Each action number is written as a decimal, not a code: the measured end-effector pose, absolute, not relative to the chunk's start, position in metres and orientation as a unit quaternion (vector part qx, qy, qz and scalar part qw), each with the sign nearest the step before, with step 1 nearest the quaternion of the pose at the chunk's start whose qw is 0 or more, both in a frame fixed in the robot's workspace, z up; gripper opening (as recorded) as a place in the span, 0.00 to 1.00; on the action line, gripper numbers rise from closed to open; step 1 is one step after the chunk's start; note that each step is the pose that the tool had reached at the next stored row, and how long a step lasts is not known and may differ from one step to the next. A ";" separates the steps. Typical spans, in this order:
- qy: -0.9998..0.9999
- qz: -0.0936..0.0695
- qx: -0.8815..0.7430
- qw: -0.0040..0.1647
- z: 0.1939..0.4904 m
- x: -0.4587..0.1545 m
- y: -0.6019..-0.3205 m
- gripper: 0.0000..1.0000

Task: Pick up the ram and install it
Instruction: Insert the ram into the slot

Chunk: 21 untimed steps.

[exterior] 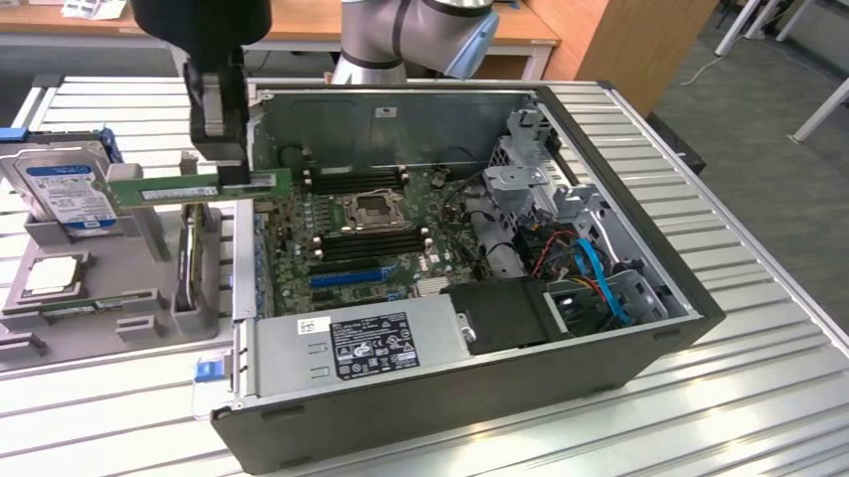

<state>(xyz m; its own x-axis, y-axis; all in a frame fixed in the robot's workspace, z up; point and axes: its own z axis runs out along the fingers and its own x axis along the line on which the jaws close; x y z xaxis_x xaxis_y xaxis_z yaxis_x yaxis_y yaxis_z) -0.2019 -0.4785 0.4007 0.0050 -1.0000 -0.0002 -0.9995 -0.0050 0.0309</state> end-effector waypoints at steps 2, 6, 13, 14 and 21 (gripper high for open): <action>-0.705 -0.011 0.709 0.011 0.401 -0.198 -0.478 0.12; -0.705 -0.011 0.709 0.011 0.401 -0.191 -0.478 0.12; -0.705 -0.011 0.709 0.011 0.401 -0.177 -0.478 0.12; -0.705 -0.011 0.709 0.011 0.401 -0.174 -0.478 0.12; -0.705 -0.011 0.709 0.011 0.401 -0.160 -0.478 0.12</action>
